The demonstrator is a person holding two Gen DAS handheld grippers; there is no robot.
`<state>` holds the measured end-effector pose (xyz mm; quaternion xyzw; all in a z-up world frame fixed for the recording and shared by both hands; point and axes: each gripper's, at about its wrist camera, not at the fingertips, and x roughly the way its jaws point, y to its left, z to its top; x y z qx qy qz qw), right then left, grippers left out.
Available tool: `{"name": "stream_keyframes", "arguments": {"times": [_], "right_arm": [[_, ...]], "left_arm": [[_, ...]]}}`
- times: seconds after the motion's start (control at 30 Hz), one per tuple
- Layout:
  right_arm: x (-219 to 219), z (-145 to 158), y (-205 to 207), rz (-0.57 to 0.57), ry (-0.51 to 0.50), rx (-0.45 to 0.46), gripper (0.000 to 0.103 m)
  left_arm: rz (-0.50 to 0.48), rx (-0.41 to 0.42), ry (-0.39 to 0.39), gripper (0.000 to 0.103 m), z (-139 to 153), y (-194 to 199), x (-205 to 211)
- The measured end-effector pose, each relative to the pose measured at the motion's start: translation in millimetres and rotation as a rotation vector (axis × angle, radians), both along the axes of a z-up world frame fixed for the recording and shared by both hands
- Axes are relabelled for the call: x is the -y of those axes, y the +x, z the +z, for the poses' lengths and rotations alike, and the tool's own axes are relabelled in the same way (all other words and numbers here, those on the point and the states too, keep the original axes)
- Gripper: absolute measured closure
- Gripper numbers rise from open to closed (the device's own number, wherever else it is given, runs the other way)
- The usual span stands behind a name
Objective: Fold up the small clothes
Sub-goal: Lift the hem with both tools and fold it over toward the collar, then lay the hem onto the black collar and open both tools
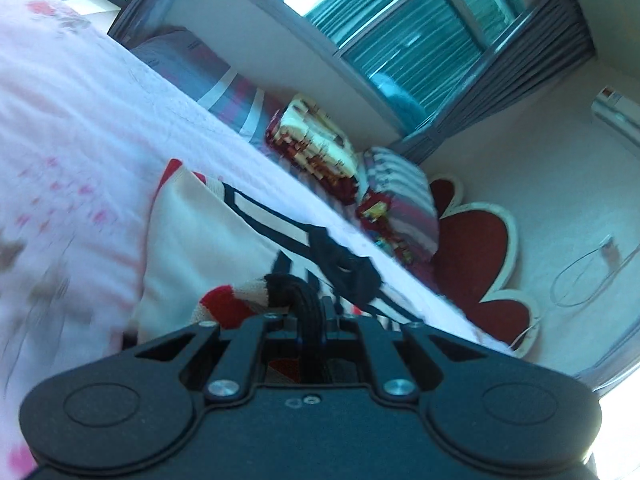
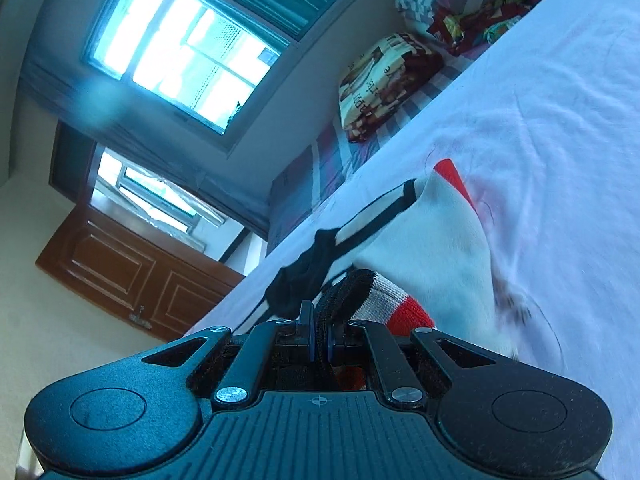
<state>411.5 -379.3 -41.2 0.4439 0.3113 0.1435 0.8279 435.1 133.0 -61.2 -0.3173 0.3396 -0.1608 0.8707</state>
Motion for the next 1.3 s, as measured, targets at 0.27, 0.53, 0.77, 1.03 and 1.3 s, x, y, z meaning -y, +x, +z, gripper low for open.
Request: {"name": "stream_keyframes", "arguments": {"times": [0.27, 0.53, 0.77, 1.03, 1.3], "right_arm": [[9.2, -42.0, 73.7, 0.023, 0.021, 0.008, 0.091], [19.9, -38.8, 88.9, -0.059, -0.030, 0.094, 0.026], [7.6, -19.6, 66.4, 0.005, -0.208, 0.156, 0.026], [-39.2, -29.1, 67.4, 0.145, -0.485, 0.136, 0.042], [-49.4, -36.4, 77.6, 0.030, -0.597, 0.110, 0.052]], "left_arm": [[-0.007, -0.020, 0.019, 0.092, -30.4, 66.1, 2.4], [0.043, 0.059, 0.027, 0.049, -34.0, 84.9, 6.7], [0.044, 0.066, 0.061, 0.048, -29.8, 83.5, 2.2], [-0.033, 0.031, 0.237, 0.051, -25.4, 97.3, 19.0], [-0.074, 0.023, 0.383, 0.065, -22.0, 98.3, 34.0]]}}
